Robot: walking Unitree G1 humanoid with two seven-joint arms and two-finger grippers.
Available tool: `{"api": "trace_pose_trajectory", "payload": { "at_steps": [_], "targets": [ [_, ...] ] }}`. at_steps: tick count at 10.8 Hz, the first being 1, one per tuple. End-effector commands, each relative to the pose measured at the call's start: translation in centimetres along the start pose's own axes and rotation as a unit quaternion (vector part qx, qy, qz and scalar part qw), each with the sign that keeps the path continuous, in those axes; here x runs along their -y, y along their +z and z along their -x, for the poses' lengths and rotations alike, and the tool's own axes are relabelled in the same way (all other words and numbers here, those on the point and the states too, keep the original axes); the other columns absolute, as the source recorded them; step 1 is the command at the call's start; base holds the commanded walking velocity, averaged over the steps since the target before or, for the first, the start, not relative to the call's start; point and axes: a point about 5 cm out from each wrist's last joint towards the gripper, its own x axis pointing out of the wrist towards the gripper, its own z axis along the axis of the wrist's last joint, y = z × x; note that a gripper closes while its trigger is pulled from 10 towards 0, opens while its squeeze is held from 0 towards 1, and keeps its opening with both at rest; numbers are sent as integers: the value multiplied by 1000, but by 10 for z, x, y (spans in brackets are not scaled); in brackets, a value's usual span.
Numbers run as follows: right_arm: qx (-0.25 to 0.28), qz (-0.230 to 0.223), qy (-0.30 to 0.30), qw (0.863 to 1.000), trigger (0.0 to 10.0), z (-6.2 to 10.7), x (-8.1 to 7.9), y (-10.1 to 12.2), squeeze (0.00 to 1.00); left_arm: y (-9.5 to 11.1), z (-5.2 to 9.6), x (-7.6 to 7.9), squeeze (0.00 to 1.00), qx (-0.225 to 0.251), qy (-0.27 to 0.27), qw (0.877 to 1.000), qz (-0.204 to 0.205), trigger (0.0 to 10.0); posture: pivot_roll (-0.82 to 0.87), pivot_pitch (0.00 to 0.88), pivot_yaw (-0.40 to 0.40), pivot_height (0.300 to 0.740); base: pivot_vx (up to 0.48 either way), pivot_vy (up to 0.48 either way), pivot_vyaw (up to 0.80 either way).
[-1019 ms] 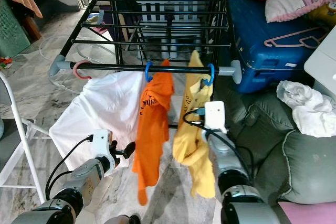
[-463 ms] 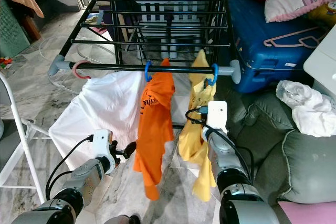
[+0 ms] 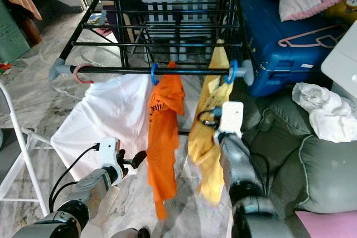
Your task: Hang hanger
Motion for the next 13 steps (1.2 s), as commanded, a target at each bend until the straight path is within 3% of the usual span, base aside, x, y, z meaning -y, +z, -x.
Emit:
{"api": "trace_pose_trajectory", "payload": {
  "at_steps": [1,2,3,4,5,9,13],
  "targets": [
    [69,17,32,997,10000,-3,-12,30,0,1,-1,2,0,-2,-6,1000,-4,10000,-192,56,87,740,0,0,0],
    [65,25,40,997,10000,4,-14,23,0,1,-2,3,0,-1,-8,1000,-2,10000,-196,55,85,740,0,0,0],
    [47,38,57,997,4000,18,-16,5,0,3,-2,4,0,1,-10,1000,-2,10000,-207,53,85,740,0,0,0],
    [24,35,54,998,0,32,-14,-12,0,4,-3,4,0,1,-8,1000,-8,10000,-209,53,84,740,0,0,0],
    [4,45,55,997,10000,42,-12,-24,0,4,-3,5,0,-4,-15,1000,-18,10000,-220,54,85,740,0,0,0],
    [-89,48,49,994,10000,76,-13,-76,0,-1,-3,8,0,-11,-13,999,-44,10000,-224,50,78,740,0,0,0],
    [-126,4,26,992,10000,81,-11,-91,0,-12,4,-2,0,-27,13,999,-44,10000,-212,52,70,740,-233,0,0]
  ]
}}
